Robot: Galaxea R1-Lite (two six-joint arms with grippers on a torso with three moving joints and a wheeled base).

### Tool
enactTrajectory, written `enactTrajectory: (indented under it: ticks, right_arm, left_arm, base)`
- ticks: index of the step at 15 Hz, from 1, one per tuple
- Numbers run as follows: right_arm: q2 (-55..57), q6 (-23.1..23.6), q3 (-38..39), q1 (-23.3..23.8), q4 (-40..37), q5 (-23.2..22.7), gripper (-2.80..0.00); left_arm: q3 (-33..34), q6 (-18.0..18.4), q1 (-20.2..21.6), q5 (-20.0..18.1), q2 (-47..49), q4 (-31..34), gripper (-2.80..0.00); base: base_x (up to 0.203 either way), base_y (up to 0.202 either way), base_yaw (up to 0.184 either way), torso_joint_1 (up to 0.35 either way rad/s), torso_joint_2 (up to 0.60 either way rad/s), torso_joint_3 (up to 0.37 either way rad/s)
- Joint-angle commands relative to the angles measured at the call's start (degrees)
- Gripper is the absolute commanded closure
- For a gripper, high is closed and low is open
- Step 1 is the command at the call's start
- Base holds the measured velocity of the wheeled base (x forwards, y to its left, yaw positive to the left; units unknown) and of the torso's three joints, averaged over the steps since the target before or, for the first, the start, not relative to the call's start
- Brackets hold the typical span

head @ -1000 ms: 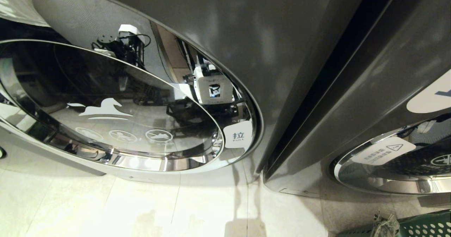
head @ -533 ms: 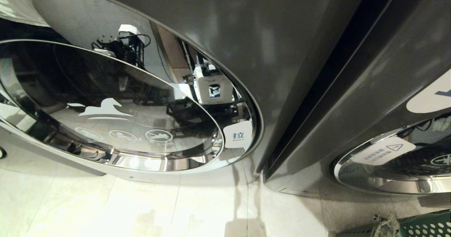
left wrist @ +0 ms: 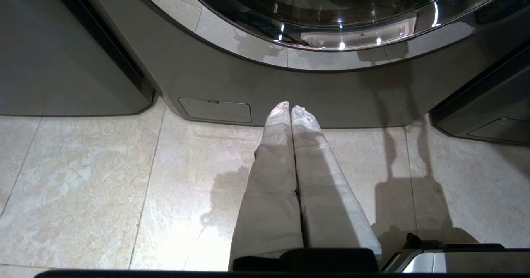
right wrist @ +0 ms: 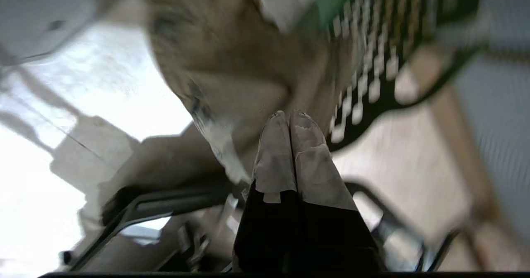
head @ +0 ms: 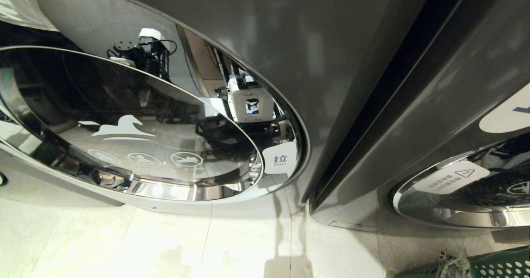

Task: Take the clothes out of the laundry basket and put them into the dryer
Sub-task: Take the clothes out of the basket

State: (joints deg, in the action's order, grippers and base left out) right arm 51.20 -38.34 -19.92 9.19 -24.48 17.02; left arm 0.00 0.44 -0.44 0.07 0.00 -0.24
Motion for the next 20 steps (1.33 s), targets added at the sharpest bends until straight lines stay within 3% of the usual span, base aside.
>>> enactTrajectory:
  ticks: [1, 4, 7, 8, 12, 16, 19, 20]
  right_arm:
    - [7.43, 0.81, 0.52, 10.46, -0.64, -3.94, 0.00]
    - [10.52, 10.64, 3.73, 25.97, 0.35, -11.29, 0.00]
    - [19.55, 16.26, 6.26, 31.48, 6.72, -17.86, 0.00]
    - [23.31, 16.66, 6.12, 31.89, 9.41, -19.27, -2.80]
    - [41.80, 13.25, 3.32, 32.68, 18.17, -20.97, -2.80]
    - [58.39, 10.86, -5.06, 36.11, 21.75, -23.20, -2.80]
    - [65.30, 10.50, -8.68, 41.69, 22.63, -31.05, -2.80]
    - [66.73, 10.45, -8.91, 42.28, 22.69, -31.73, -2.80]
  left_arm:
    - [0.00, 0.00, 0.00, 0.01, 0.00, -0.02, 0.00]
    - [0.00, 0.00, 0.00, 0.01, 0.00, -0.02, 0.00]
    - [0.00, 0.00, 0.00, 0.01, 0.00, -0.02, 0.00]
    - [0.00, 0.00, 0.00, 0.01, 0.00, -0.02, 0.00]
    - [0.00, 0.00, 0.00, 0.01, 0.00, -0.02, 0.00]
    - [0.00, 0.00, 0.00, 0.01, 0.00, -0.02, 0.00]
    - [0.00, 0.00, 0.00, 0.01, 0.00, -0.02, 0.00]
    - [0.00, 0.00, 0.00, 0.01, 0.00, -0.02, 0.00]
  base:
    - [0.000, 0.000, 0.000, 0.000, 0.00, 0.000]
    - [0.000, 0.000, 0.000, 0.000, 0.00, 0.000]
    - [0.000, 0.000, 0.000, 0.000, 0.00, 0.000]
    - [0.000, 0.000, 0.000, 0.000, 0.00, 0.000]
    - [0.000, 0.000, 0.000, 0.000, 0.00, 0.000]
    - [0.000, 0.000, 0.000, 0.000, 0.00, 0.000]
    - [0.000, 0.000, 0.000, 0.000, 0.00, 0.000]
    - [0.000, 0.000, 0.000, 0.000, 0.00, 0.000]
